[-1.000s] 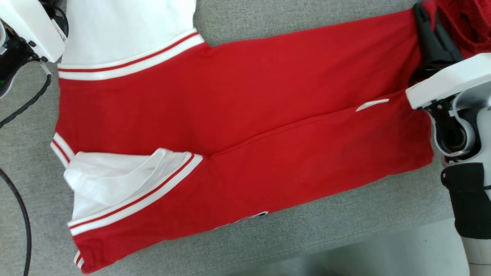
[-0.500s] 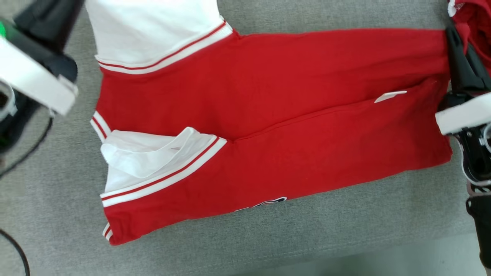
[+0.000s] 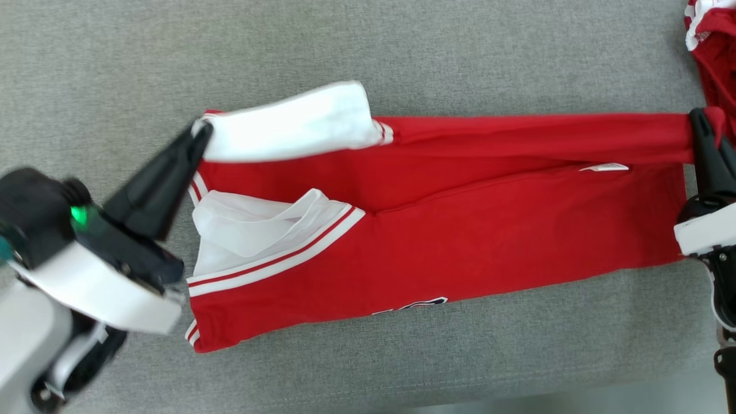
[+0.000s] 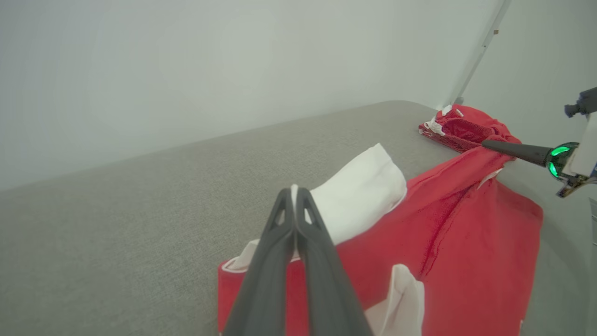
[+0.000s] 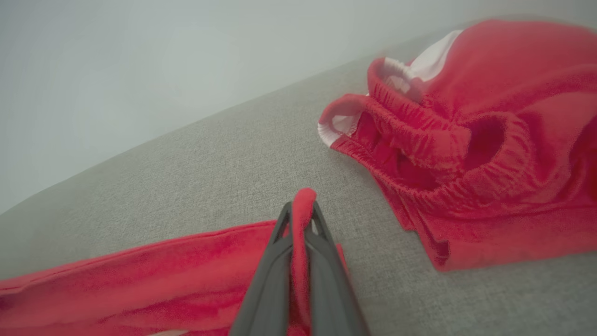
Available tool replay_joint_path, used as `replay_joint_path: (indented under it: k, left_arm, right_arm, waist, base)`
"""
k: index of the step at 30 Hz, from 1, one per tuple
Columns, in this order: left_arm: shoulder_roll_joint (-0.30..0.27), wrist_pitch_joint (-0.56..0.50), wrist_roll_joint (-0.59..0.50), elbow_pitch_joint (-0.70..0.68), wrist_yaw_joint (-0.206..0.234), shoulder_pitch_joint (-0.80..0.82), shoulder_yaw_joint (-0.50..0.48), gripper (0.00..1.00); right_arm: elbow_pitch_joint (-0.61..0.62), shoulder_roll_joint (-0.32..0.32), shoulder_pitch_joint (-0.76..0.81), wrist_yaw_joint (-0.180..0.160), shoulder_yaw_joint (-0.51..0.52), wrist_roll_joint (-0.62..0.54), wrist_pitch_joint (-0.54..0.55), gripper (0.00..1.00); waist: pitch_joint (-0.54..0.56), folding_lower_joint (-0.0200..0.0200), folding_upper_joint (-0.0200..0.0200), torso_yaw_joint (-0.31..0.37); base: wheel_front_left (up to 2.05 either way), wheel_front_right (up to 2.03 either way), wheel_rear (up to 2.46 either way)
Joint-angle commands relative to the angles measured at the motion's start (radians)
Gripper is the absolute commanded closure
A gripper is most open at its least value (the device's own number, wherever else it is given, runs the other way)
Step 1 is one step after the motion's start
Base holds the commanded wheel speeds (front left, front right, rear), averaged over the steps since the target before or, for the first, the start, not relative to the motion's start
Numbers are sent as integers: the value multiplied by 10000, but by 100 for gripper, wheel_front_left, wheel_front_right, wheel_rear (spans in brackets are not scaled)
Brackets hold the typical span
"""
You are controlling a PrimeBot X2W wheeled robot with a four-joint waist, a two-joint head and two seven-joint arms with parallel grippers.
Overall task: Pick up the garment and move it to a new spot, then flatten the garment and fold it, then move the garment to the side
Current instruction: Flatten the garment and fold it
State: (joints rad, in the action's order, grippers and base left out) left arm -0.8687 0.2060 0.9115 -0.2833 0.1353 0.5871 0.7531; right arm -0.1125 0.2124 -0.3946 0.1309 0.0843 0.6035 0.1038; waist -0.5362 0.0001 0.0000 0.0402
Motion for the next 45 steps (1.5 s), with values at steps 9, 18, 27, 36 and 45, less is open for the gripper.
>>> replay_joint_path:
  k: [9, 18, 27, 36, 45]
  left_arm:
    - [-59, 293, -409, -1404, 956, -1510, 271, 100]
    - [584, 230, -34, -965, 946, -2168, 837, 100]
    - [1376, 364, -14, 296, 1348, -2325, 705, 0]
    - [2383, 550, -1032, 161, 2779, -3223, -618, 0]
    - [3247, 555, -2642, 263, 3811, -4486, -1432, 0]
  right_arm:
    - [-310, -213, 827, -2, -24, -621, -135, 100]
    - [-911, -393, 1335, -2, -26, -1026, -461, 100]
    - [-1492, -512, 1545, -2, 7, -1404, -1774, 0]
    - [-1180, -654, 2503, -2, 306, -2012, -3078, 0]
    - [67, -1300, 4003, -2, 1086, -3025, -3446, 0]
  waist:
    - [569, -1, 0, -423]
    - [970, -1, 0, -553]
    - [1488, -1, 0, -571]
    - [2270, -1, 0, -906]
    - [3187, -1, 0, -1211]
  base:
    - [0, 0, 0]
    - [0, 0, 0]
    - [0, 0, 0]
    - [0, 0, 0]
    - [0, 0, 0]
